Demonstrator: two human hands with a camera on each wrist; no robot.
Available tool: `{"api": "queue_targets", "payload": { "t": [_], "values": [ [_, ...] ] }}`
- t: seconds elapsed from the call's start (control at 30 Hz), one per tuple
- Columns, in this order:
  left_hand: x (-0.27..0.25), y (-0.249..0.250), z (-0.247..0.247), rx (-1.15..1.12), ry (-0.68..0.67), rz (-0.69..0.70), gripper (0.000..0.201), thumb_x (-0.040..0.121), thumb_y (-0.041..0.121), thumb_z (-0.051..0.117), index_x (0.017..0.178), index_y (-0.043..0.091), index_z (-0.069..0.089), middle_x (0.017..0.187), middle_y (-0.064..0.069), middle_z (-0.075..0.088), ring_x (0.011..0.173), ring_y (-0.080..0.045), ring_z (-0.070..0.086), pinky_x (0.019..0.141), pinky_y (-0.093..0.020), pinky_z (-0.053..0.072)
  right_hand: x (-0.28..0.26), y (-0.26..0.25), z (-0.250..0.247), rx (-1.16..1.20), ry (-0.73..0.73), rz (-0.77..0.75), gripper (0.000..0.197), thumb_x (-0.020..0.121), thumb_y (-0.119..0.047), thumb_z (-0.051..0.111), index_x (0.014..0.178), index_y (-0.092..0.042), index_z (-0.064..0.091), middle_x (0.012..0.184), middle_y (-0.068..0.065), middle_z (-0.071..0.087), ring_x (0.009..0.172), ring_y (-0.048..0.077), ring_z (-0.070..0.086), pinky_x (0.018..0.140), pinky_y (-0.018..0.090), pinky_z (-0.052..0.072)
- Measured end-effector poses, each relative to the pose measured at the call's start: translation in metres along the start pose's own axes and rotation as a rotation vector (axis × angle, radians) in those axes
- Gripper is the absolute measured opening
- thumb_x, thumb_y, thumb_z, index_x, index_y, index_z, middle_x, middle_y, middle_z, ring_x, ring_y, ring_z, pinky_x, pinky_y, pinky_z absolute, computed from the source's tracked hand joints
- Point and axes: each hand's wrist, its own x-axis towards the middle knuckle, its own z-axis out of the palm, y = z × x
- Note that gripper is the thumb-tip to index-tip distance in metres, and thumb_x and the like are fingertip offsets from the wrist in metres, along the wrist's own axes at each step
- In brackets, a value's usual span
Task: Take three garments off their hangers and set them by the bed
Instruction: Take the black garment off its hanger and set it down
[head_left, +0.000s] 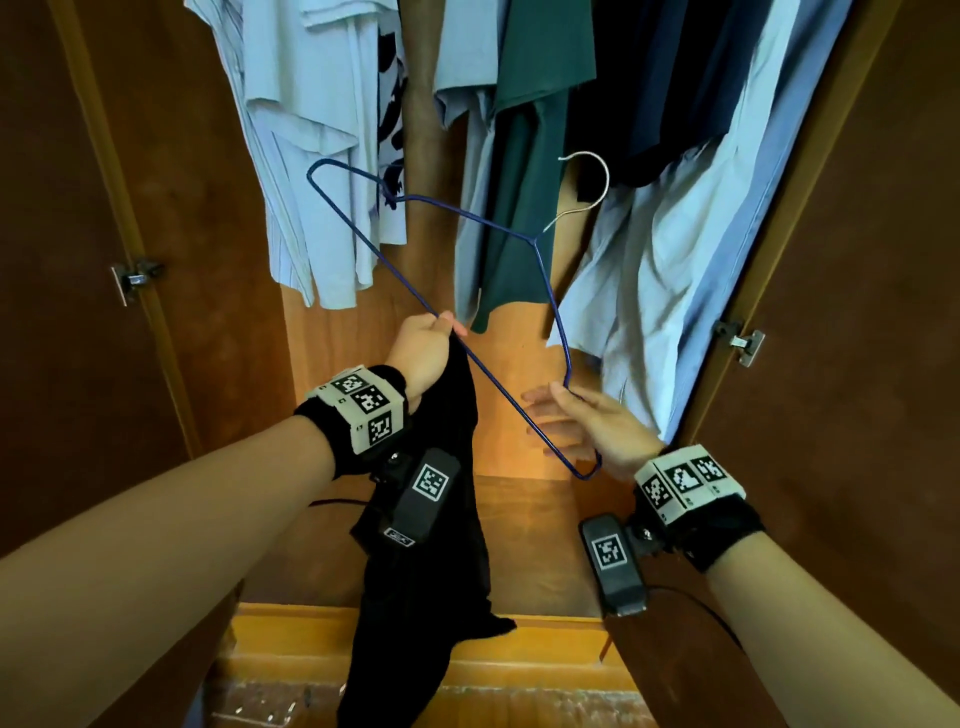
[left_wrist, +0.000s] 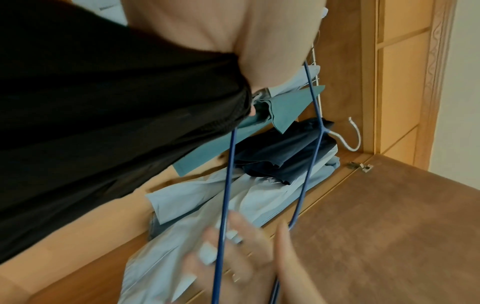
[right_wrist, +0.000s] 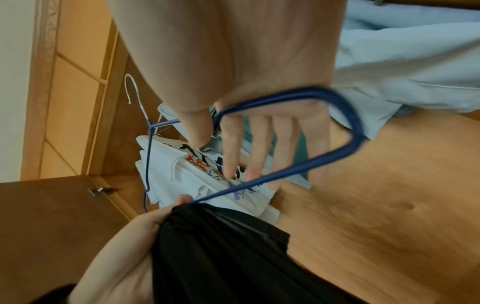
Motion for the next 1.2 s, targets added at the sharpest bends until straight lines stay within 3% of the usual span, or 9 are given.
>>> {"api": "queue_targets", "payload": {
  "t": [0.13, 0.23, 0.4, 0.53, 0.7, 0.83, 0.97, 1.13, 1.2],
  "values": [
    [0.007, 0.020, 0.008, -0.001, 0.025, 0.022, 0.042, 0.102, 0.019, 0.034, 0.062, 0.019, 0.050, 0.084, -0.004, 0.055, 0.097, -0.017, 0.048, 0.083, -0.022, 0.031, -0.013, -0.006, -0.010, 0.150, -0.143, 0.110, 0.057, 0.081, -0.060, 0.036, 0.118, -0.021, 0.057, 0.093, 0.010, 0.072, 0.068, 0.022, 0.068, 0.057, 0.029, 0.056],
    [0.011, 0.031, 0.018, 0.030, 0.024, 0.019, 0.041, 0.101, 0.021, 0.036, 0.065, 0.017, 0.056, 0.113, -0.019, 0.061, 0.113, -0.028, 0.054, 0.083, -0.024, 0.032, -0.018, -0.014, -0.021, 0.156, -0.089, 0.001, 0.065, 0.081, -0.063, 0.031, 0.124, -0.021, 0.054, 0.062, 0.005, 0.059, 0.043, 0.011, 0.042, 0.036, 0.015, 0.030],
    [0.019, 0.055, 0.035, 0.073, -0.020, 0.064, 0.037, 0.097, 0.028, 0.048, 0.101, 0.000, 0.072, 0.117, -0.018, 0.067, 0.098, -0.018, 0.056, 0.073, -0.022, 0.035, -0.019, -0.030, -0.040, 0.048, 0.091, -0.137, 0.054, 0.095, -0.055, 0.020, 0.123, -0.024, 0.055, 0.059, -0.003, 0.039, 0.044, 0.005, 0.024, 0.038, 0.014, 0.018],
    [0.024, 0.078, 0.044, 0.065, -0.036, 0.086, 0.024, 0.086, 0.014, 0.066, 0.107, 0.002, 0.071, 0.112, -0.013, 0.069, 0.098, -0.014, 0.060, 0.076, -0.019, 0.043, -0.016, -0.059, -0.062, 0.068, 0.278, -0.262, 0.048, 0.097, -0.051, 0.021, 0.117, -0.023, 0.055, 0.059, -0.002, 0.036, 0.037, 0.001, 0.026, 0.035, 0.012, 0.019],
    [0.036, 0.106, 0.050, 0.088, -0.038, 0.200, 0.035, 0.085, -0.005, 0.059, 0.114, 0.011, 0.068, 0.113, -0.005, 0.062, 0.098, -0.010, 0.055, 0.084, -0.016, 0.041, 0.001, -0.108, -0.093, 0.041, 0.464, -0.322, 0.050, 0.096, -0.053, 0.023, 0.123, -0.021, 0.052, 0.061, -0.001, 0.039, 0.031, 0.001, 0.029, 0.034, 0.013, 0.022],
    [0.060, 0.135, 0.051, 0.078, -0.034, 0.320, 0.044, 0.087, -0.010, 0.049, 0.121, 0.014, 0.063, 0.105, -0.001, 0.059, 0.069, -0.002, 0.052, 0.053, 0.000, 0.043, 0.031, -0.154, -0.108, -0.027, 0.496, -0.337, 0.055, 0.096, -0.054, 0.022, 0.125, -0.017, 0.050, 0.061, 0.001, 0.040, 0.024, 0.000, 0.029, 0.029, 0.011, 0.021],
    [0.093, 0.164, 0.050, 0.056, -0.034, 0.404, 0.049, 0.087, -0.006, 0.051, 0.129, 0.019, 0.052, 0.099, 0.001, 0.058, 0.070, -0.007, 0.051, 0.058, -0.010, 0.045, 0.070, -0.195, -0.119, -0.106, 0.554, -0.374, 0.062, 0.097, -0.051, 0.024, 0.130, -0.004, 0.048, 0.062, 0.001, 0.040, 0.031, 0.004, 0.036, 0.027, 0.013, 0.024],
    [0.143, 0.197, 0.043, 0.059, -0.001, 0.540, 0.054, 0.088, -0.010, 0.043, 0.134, 0.018, 0.047, 0.070, -0.004, 0.052, 0.031, 0.001, 0.042, 0.034, -0.009, 0.031, 0.117, -0.252, -0.127, -0.035, 0.571, -0.347, 0.042, 0.096, -0.051, 0.027, 0.112, -0.019, 0.047, 0.064, 0.003, 0.040, 0.046, 0.013, 0.029, 0.029, 0.006, 0.020],
    [0.170, 0.210, 0.040, 0.055, 0.014, 0.591, 0.056, 0.086, -0.010, 0.043, 0.134, 0.019, 0.048, 0.076, -0.011, 0.055, 0.037, -0.006, 0.044, 0.039, -0.013, 0.034, 0.140, -0.275, -0.130, -0.027, 0.583, -0.343, 0.040, 0.095, -0.051, 0.028, 0.107, -0.017, 0.045, 0.064, 0.004, 0.039, 0.047, 0.013, 0.028, 0.029, 0.005, 0.020]
  ]
}}
